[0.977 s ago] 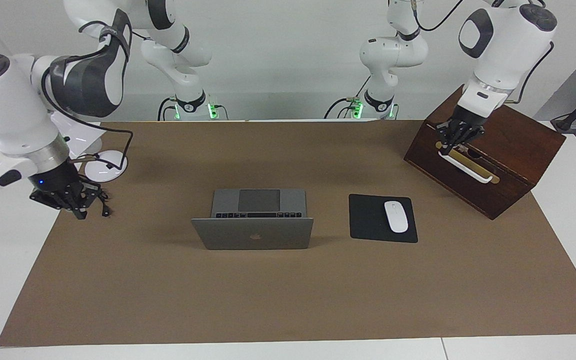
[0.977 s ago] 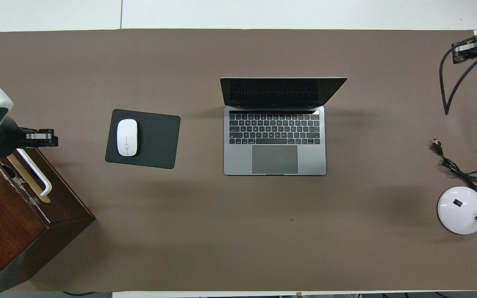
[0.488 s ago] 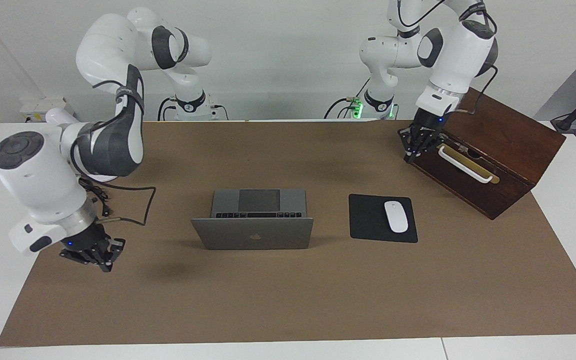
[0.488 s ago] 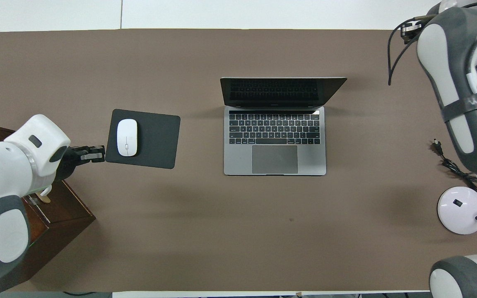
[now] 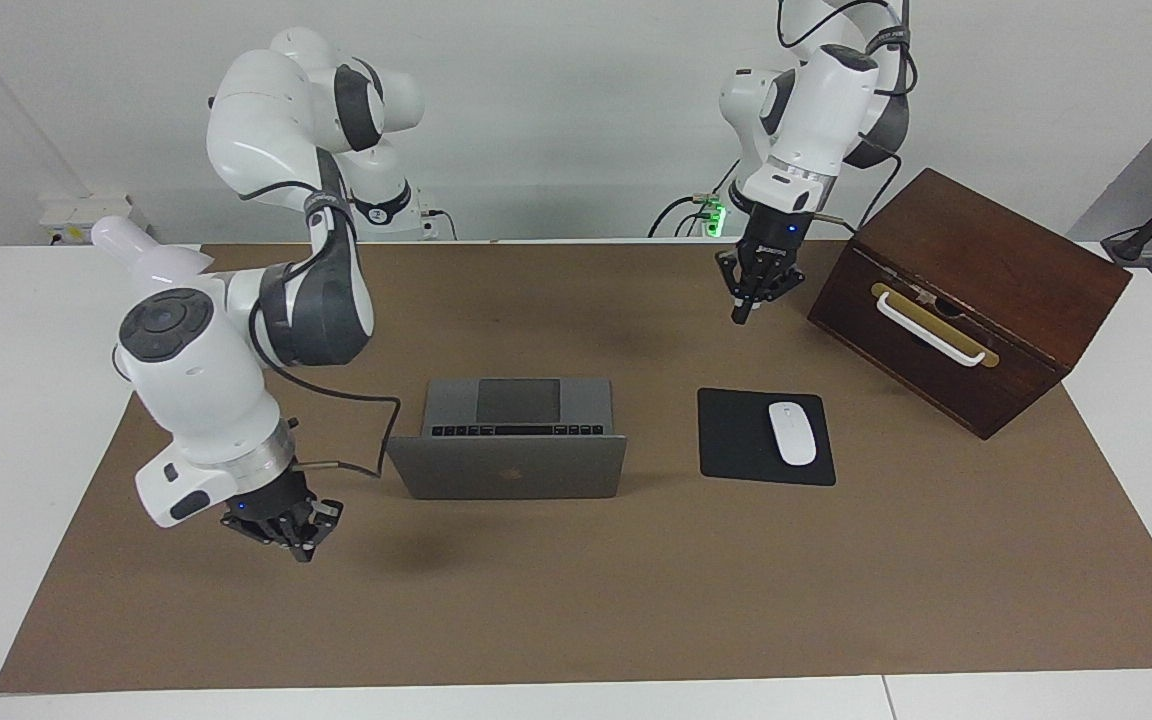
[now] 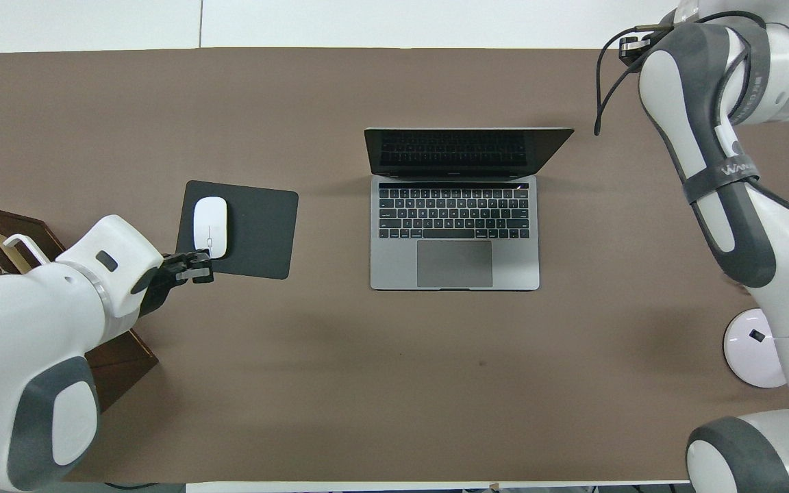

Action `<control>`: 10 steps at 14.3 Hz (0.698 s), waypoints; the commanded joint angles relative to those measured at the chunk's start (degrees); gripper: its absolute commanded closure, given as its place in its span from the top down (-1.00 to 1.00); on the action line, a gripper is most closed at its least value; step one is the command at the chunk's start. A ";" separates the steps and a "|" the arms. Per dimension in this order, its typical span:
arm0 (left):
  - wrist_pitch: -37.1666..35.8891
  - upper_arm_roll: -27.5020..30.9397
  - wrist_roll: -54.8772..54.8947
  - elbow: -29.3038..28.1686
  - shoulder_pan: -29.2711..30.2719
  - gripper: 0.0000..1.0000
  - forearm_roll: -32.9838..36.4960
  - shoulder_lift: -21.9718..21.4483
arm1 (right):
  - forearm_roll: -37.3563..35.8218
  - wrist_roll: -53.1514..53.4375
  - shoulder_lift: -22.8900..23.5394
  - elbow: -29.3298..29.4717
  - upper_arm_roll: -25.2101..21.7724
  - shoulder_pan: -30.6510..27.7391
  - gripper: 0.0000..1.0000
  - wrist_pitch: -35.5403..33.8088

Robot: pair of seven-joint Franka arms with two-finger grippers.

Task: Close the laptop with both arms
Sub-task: 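Move the left gripper toward the laptop front while the right gripper reaches the lid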

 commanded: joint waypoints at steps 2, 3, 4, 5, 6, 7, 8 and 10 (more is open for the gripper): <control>12.27 0.84 -0.53 -6.94 -5.42 -1.00 -0.83 -0.28 | -2.23 10.26 -0.34 0.19 -0.26 4.74 -1.00 -1.06; 15.09 0.84 -0.45 -7.91 -6.74 -1.00 -0.83 0.43 | -3.46 12.37 -0.51 -0.42 -0.09 5.62 -1.00 -0.88; 17.82 0.84 -0.36 -8.35 -8.06 -1.00 -0.83 1.56 | -3.64 13.87 -0.60 -0.52 0.00 6.33 -1.00 -0.88; 20.45 0.84 -0.36 -8.70 -9.55 -1.00 -0.83 3.40 | -3.64 14.84 -0.69 -0.60 0.00 6.94 -1.00 -0.62; 23.87 0.75 -0.36 -8.88 -10.87 -1.00 -0.83 5.34 | -3.64 15.90 -0.69 -0.78 0.00 7.64 -1.00 -0.36; 27.04 0.75 -0.36 -8.88 -11.76 -1.00 -0.83 7.53 | -3.64 17.30 -0.78 -1.91 0.00 8.17 -1.00 0.08; 30.12 0.84 -0.44 -8.88 -12.81 -1.00 -0.83 9.73 | -3.64 18.10 -1.82 -3.66 0.09 8.35 -1.00 0.87; 34.87 0.75 -0.36 -8.71 -14.13 -1.00 -0.83 13.07 | -3.56 18.37 -3.93 -8.14 0.17 8.70 -1.00 2.89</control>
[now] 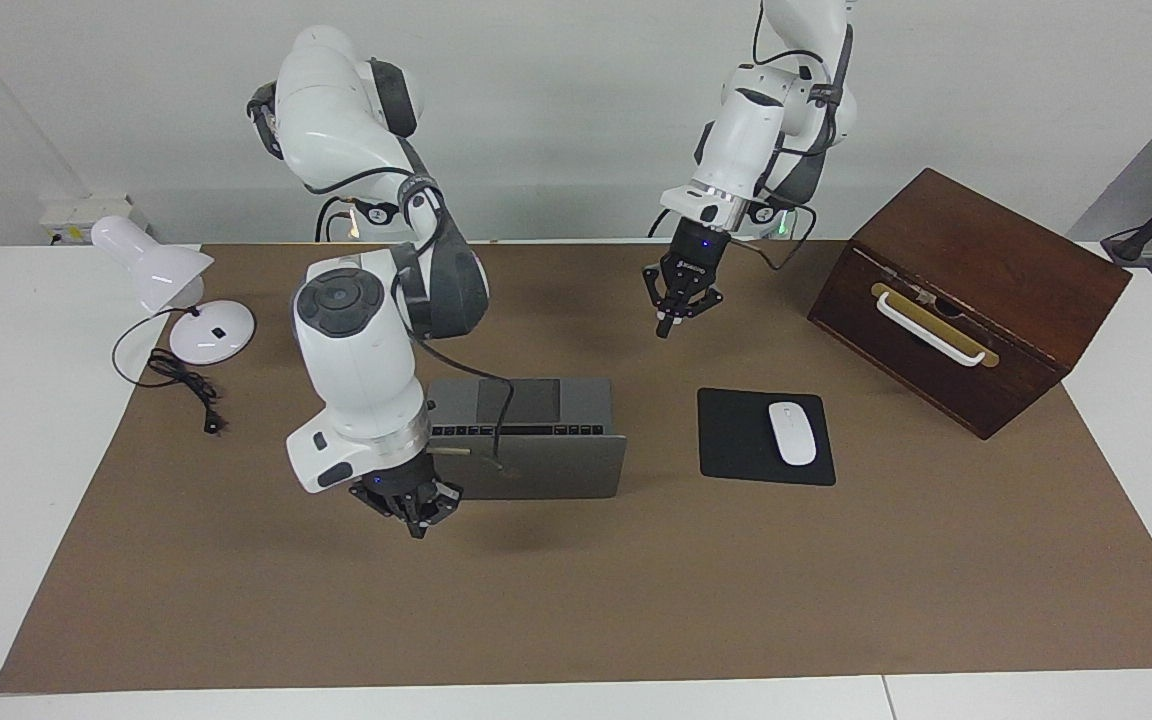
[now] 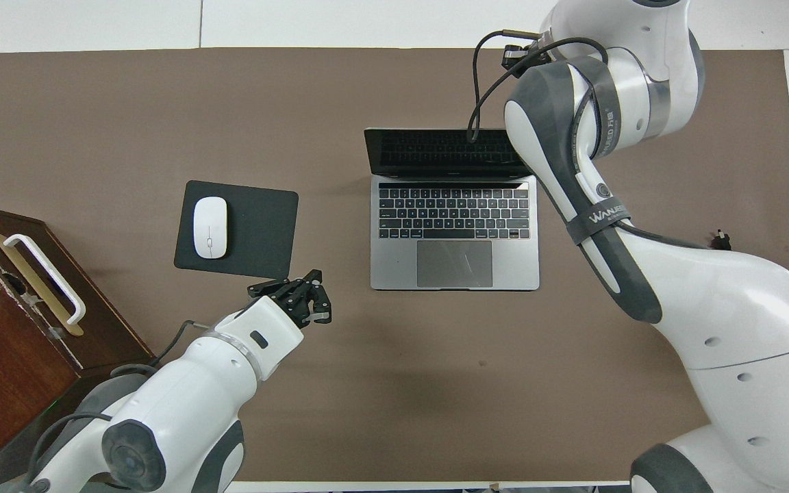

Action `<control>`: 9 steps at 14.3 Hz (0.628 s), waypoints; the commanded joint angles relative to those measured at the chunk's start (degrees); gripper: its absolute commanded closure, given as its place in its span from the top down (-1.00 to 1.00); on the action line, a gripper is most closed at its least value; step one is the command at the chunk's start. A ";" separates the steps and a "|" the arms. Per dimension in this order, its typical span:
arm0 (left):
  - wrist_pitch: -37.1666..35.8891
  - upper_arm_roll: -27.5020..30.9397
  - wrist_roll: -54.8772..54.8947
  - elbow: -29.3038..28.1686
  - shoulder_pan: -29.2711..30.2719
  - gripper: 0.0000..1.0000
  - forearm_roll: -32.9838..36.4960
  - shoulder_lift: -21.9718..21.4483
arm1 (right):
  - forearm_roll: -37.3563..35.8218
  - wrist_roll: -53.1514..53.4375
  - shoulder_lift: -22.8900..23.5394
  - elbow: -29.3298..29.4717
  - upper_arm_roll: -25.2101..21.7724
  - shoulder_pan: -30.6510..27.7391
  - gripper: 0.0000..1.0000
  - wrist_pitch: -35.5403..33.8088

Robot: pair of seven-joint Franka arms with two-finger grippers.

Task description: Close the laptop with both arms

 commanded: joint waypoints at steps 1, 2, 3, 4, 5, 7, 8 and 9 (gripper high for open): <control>7.80 0.86 0.13 -0.02 -2.90 -1.00 -0.83 5.17 | -1.21 1.91 -4.76 -9.16 0.19 0.67 -1.00 4.27; 10.61 0.86 0.13 0.06 -3.43 -1.00 -0.83 6.93 | -1.21 2.00 -5.81 -11.62 0.19 0.68 -1.00 5.85; 12.64 0.86 0.13 0.24 -4.22 -1.00 -0.83 8.51 | -1.21 1.91 -6.52 -13.04 0.19 0.76 -1.00 6.65; 13.79 0.86 0.22 0.59 -4.49 -1.00 -0.83 9.66 | -1.21 1.48 -6.70 -13.40 0.19 0.68 -1.00 6.48; 14.93 0.86 0.30 1.03 -5.01 -1.00 -0.83 10.72 | -1.30 0.78 -6.96 -13.49 0.19 0.76 -1.00 5.78; 18.18 0.95 0.65 2.25 -6.16 -1.00 -0.83 14.31 | -1.47 0.33 -7.40 -14.37 0.28 1.11 -1.00 5.42; 20.02 0.95 0.83 2.78 -7.03 -1.00 -0.83 16.07 | -1.47 -0.63 -7.58 -14.37 0.37 1.12 -1.00 5.08; 21.87 1.04 0.92 3.49 -7.39 -1.00 -0.83 17.83 | -1.47 -3.33 -7.67 -14.46 0.37 1.12 -1.00 4.90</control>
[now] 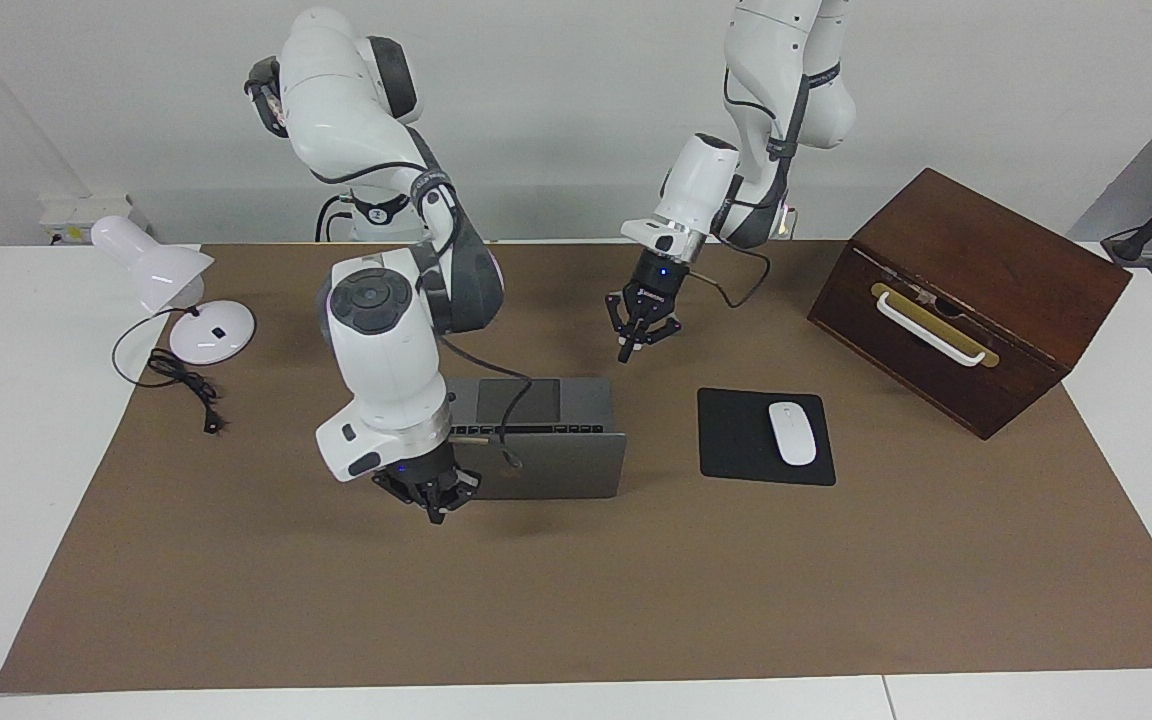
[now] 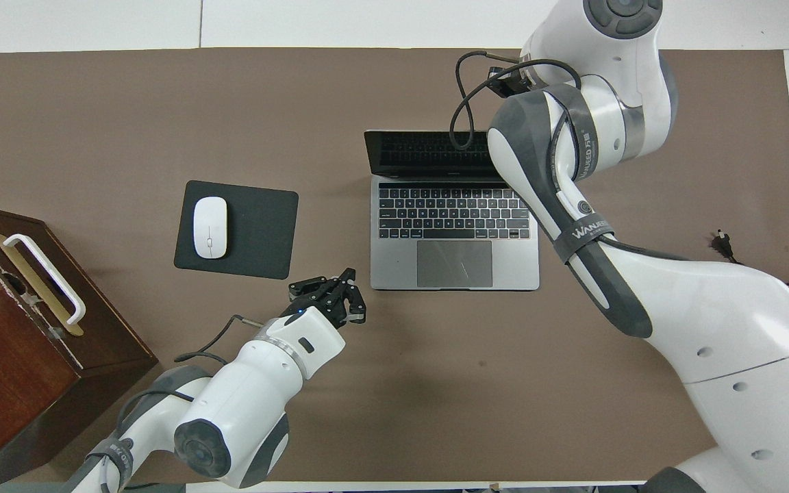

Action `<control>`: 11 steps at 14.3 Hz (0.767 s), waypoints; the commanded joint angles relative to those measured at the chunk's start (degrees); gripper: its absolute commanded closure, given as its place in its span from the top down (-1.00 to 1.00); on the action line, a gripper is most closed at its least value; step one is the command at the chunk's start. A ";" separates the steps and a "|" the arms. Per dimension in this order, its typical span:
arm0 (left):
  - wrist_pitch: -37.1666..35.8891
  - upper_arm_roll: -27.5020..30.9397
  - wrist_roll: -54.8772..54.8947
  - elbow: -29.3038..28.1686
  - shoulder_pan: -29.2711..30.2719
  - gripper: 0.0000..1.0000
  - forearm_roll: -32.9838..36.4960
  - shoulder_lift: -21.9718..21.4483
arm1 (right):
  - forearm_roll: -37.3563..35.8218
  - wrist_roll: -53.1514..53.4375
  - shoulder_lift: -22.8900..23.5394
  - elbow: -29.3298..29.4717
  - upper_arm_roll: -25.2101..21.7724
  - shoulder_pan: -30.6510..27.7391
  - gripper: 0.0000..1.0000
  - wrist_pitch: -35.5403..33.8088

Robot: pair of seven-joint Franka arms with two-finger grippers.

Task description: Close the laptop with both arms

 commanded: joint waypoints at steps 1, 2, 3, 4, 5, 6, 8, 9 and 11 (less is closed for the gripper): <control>4.81 0.98 0.88 2.68 -2.22 -1.00 -0.83 5.50 | -1.44 -4.33 -2.30 -3.46 0.31 0.01 -1.00 -0.07; 4.82 0.98 1.05 3.64 -2.31 -1.00 -0.75 6.65 | -1.44 -4.96 -2.39 -3.55 0.31 0.01 -1.00 -0.16; 4.82 0.98 1.06 4.44 -2.57 -1.00 -0.75 7.61 | -1.44 -6.36 -2.48 -3.64 0.31 0.01 -1.00 -0.24; 4.82 1.07 1.06 5.49 -3.01 -1.00 -0.75 8.67 | -1.44 -8.55 -2.48 -3.81 0.22 0.01 -1.00 -0.33; 4.82 1.07 1.06 6.11 -3.10 -1.00 -0.75 9.64 | -1.44 -9.87 -2.83 -4.42 0.22 0.10 -1.00 -0.25; 4.82 1.07 1.06 6.64 -3.10 -1.00 -0.66 10.52 | -1.44 -10.50 -3.18 -5.04 0.31 0.45 -1.00 -0.25; 4.82 1.15 1.40 6.82 -3.10 -1.00 -0.40 11.49 | -1.44 -12.60 -3.36 -5.31 0.39 0.62 -1.00 -0.51; 4.82 1.16 2.10 6.99 -3.45 -1.00 -0.22 12.19 | -1.36 -13.48 -3.53 -5.31 0.57 0.89 -1.00 -1.47; 4.90 1.16 3.52 7.52 -3.46 -1.00 -0.22 13.42 | -0.48 -13.49 -3.97 -5.31 0.66 2.46 -1.00 -4.01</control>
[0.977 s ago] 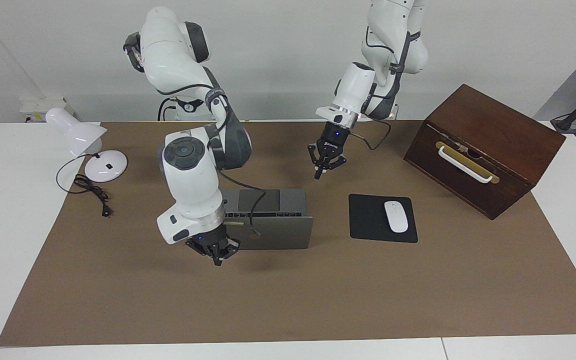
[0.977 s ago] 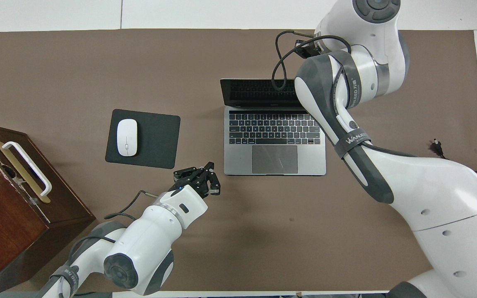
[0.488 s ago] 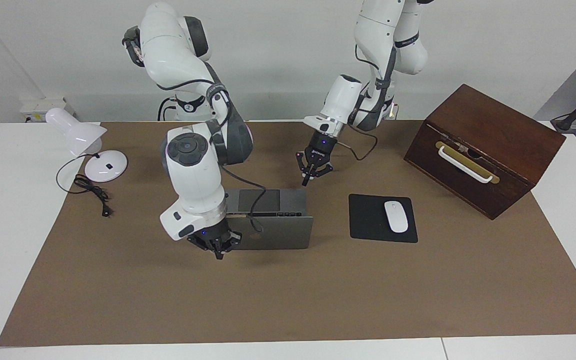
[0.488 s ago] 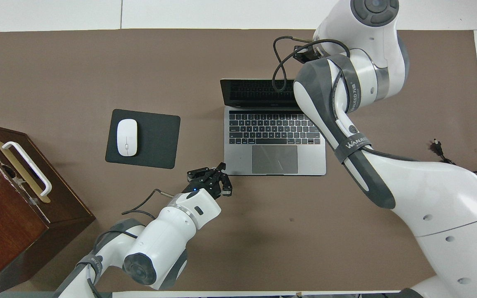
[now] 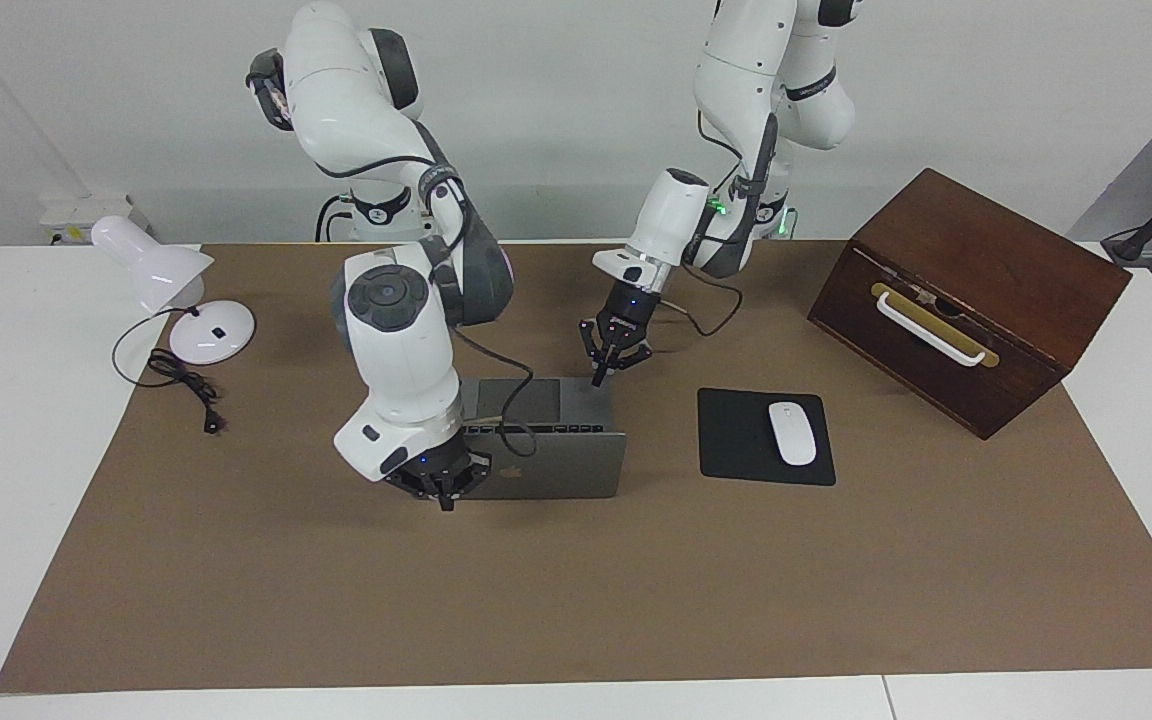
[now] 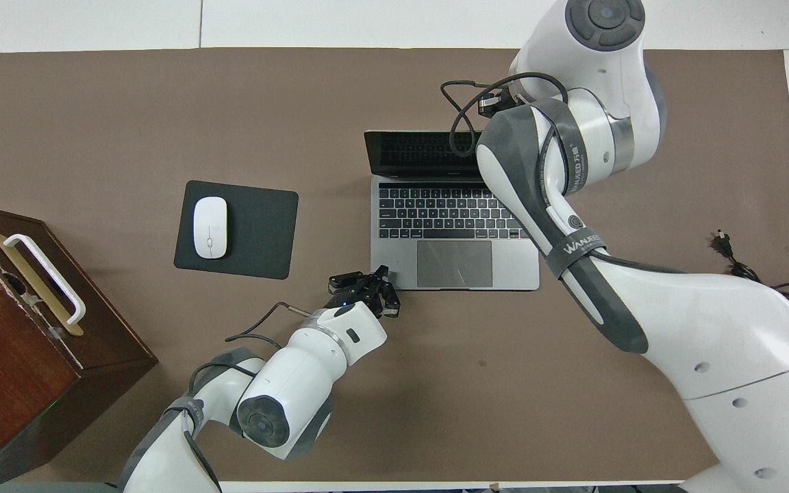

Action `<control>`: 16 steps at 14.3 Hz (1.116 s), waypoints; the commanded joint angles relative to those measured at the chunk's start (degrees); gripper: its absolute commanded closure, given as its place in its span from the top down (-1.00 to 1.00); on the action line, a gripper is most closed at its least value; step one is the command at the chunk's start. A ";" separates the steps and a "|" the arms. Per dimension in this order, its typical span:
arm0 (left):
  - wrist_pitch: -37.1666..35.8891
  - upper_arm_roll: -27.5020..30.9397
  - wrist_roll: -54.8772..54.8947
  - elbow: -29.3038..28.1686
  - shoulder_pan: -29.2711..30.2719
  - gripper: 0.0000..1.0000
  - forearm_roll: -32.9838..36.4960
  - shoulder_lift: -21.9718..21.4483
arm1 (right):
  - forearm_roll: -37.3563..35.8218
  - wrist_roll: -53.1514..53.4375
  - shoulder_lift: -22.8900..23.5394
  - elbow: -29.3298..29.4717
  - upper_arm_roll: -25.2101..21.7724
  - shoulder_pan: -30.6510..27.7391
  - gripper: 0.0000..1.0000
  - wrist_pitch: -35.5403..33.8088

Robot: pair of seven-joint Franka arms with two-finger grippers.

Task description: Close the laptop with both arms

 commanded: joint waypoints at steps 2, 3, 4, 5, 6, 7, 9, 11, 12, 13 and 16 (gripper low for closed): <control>1.34 1.14 3.23 1.10 -1.36 -1.00 -0.16 2.21 | -0.03 -0.74 -3.01 -3.14 2.01 1.59 -1.00 -4.29; 1.34 1.06 3.85 0.93 -1.36 -1.00 -0.16 2.30 | 1.27 -0.47 -3.45 -4.01 2.54 1.60 -1.00 -4.82; 1.26 1.14 4.11 0.84 -1.36 -1.00 -0.08 2.30 | 2.77 -0.47 -3.97 -4.80 2.55 1.60 -1.00 -5.35; 1.25 1.15 5.60 0.75 -1.27 -1.00 -0.08 2.30 | 4.26 -0.47 -4.33 -5.51 2.55 1.60 -1.00 -5.53; 1.25 1.15 7.52 0.66 -0.84 -1.00 -0.08 2.48 | 5.32 -0.47 -4.59 -6.30 2.55 1.60 -1.00 -5.53; 1.25 1.15 8.50 0.14 -0.74 -1.00 -0.08 2.74 | 6.03 -0.47 -4.85 -7.09 2.55 1.07 -1.00 -5.45; 1.26 1.23 11.40 -0.30 -0.22 -1.00 -0.08 3.00 | 9.27 -0.47 -5.64 -9.28 2.55 0.19 -1.00 -5.36; 1.25 1.32 13.07 -0.31 -0.13 -1.00 -0.08 3.27 | 10.43 -0.47 -6.79 -11.74 2.55 0.01 -1.00 -5.36; 1.25 1.32 14.13 -0.39 0.48 -1.00 -0.08 3.70 | 10.60 -0.47 -7.49 -13.15 2.55 -0.25 -1.00 -5.36; 1.25 1.32 14.40 -0.39 0.84 -1.00 -0.08 3.80 | 10.78 -0.47 -8.10 -14.55 2.55 -0.51 -1.00 -5.10; 1.25 1.41 15.19 -0.31 0.93 -1.00 -0.08 4.49 | 13.50 -0.47 -9.34 -17.81 2.55 -0.69 -1.00 -4.22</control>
